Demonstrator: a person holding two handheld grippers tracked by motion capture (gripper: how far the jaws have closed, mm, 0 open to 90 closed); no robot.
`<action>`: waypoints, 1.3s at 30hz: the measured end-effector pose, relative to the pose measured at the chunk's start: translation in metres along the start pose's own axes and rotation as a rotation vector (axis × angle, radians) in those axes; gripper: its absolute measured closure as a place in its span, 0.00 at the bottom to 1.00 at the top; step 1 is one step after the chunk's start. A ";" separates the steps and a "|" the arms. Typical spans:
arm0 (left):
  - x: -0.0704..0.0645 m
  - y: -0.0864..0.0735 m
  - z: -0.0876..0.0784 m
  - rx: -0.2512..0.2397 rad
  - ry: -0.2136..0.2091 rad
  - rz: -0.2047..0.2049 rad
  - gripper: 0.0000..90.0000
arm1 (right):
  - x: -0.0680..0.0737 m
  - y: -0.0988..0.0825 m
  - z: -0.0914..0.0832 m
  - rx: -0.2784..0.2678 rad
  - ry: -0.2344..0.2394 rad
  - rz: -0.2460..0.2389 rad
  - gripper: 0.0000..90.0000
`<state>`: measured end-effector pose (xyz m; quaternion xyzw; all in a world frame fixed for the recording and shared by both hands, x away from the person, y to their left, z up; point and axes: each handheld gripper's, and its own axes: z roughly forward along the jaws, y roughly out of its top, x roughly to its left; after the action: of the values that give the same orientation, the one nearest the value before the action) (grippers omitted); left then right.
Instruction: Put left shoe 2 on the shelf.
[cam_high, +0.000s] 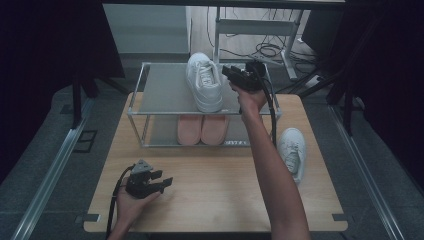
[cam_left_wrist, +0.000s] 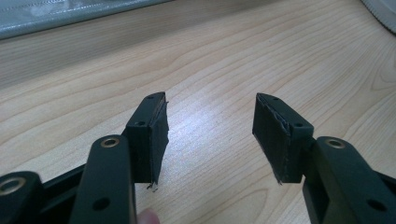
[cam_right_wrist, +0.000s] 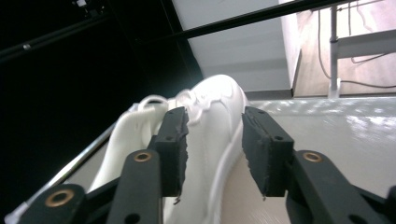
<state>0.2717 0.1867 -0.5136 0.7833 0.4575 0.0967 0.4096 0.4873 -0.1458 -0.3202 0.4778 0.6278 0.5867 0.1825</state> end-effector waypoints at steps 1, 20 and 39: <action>0.000 0.000 0.000 0.000 0.003 0.001 0.51 | -0.001 -0.003 -0.005 0.004 0.007 -0.008 0.71; -0.003 0.000 0.000 0.012 0.014 0.009 0.51 | -0.003 -0.051 -0.043 0.125 0.088 -0.111 0.99; -0.003 -0.001 -0.001 0.009 0.013 0.009 0.50 | 0.005 -0.068 -0.031 0.142 0.130 -0.090 0.99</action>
<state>0.2694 0.1848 -0.5131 0.7866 0.4571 0.1014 0.4026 0.4340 -0.1497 -0.3730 0.4215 0.6994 0.5617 0.1332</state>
